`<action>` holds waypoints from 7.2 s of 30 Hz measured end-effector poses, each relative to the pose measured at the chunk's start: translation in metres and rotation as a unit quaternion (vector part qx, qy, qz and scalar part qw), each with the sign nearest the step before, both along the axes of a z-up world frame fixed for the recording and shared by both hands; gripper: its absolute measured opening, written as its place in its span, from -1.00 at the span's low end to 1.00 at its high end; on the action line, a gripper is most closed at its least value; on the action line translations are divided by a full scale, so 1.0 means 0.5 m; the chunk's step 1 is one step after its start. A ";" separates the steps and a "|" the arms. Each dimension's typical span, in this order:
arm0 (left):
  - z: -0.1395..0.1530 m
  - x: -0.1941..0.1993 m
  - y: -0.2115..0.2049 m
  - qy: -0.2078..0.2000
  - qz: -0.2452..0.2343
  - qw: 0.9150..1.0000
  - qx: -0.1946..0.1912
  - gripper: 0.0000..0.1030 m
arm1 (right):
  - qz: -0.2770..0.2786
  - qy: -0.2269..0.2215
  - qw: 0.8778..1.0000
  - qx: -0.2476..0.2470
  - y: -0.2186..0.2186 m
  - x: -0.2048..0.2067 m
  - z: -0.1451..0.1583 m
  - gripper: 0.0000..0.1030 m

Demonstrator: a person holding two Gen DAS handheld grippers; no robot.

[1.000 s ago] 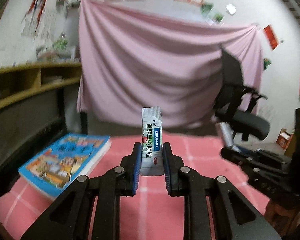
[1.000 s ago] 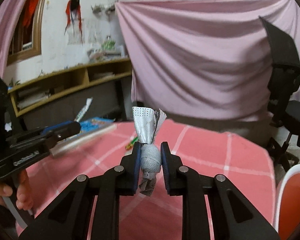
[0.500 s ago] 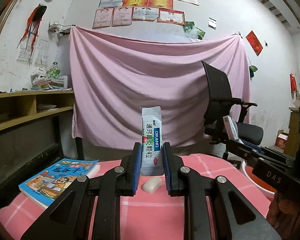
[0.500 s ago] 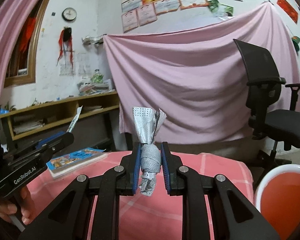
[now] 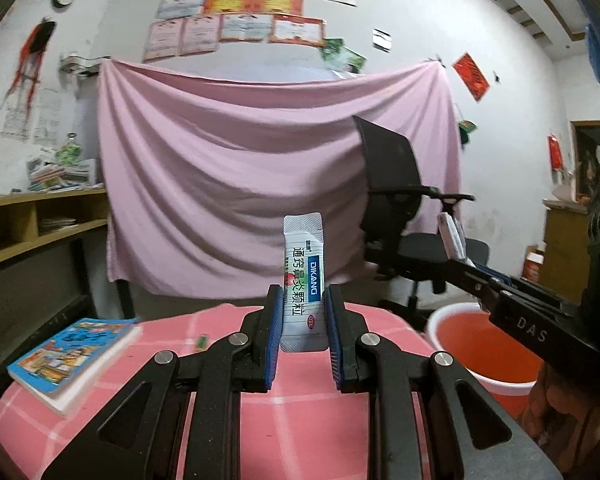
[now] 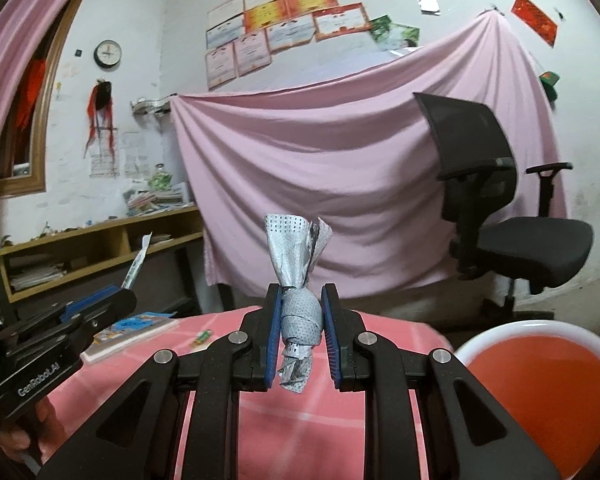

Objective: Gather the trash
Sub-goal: 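Carry the sachet and foil wrapper over the bucket and open both grippers, then move both grippers back over the table toward the green battery and eraser, then lower the right gripper onto the white eraser and close it, then grasp the green battery with the left gripper while the right holds the eraser, then carry the battery and eraser over the bucket and open both grippers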

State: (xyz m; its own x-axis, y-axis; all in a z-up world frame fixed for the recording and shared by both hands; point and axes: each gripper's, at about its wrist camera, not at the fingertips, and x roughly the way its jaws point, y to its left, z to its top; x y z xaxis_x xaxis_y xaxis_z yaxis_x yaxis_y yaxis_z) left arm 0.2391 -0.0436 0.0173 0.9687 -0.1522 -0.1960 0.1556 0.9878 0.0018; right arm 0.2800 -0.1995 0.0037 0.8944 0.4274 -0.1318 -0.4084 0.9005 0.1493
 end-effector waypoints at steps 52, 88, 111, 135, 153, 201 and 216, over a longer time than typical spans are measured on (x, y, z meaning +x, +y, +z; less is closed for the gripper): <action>-0.032 0.214 -0.389 0.255 -0.181 0.948 0.067 -0.21 | -0.181 0.213 0.958 0.068 -0.361 0.067 -0.106 -0.20; 0.146 0.068 -0.003 0.048 0.106 0.992 -0.045 0.96 | -0.166 -0.005 0.985 0.049 -0.121 -0.004 0.062 1.00; 0.055 0.018 0.224 -0.026 0.208 0.977 -0.045 0.96 | -0.125 -0.058 0.990 0.015 0.081 0.016 0.064 1.00; -0.044 0.153 0.362 0.123 0.170 0.977 -0.043 0.96 | -0.002 0.136 0.981 -0.136 0.319 0.188 -0.039 0.98; -0.076 0.250 0.402 0.234 0.118 0.958 -0.118 0.40 | 0.084 0.276 0.943 -0.168 0.419 0.269 -0.113 0.40; -0.164 0.331 0.092 0.325 0.042 0.938 0.112 -0.85 | 0.109 0.350 0.927 -0.083 0.167 0.286 -0.136 -0.43; -0.101 0.229 0.068 0.229 0.045 0.970 0.063 -0.86 | 0.113 0.278 0.954 -0.006 0.086 0.211 -0.095 -0.46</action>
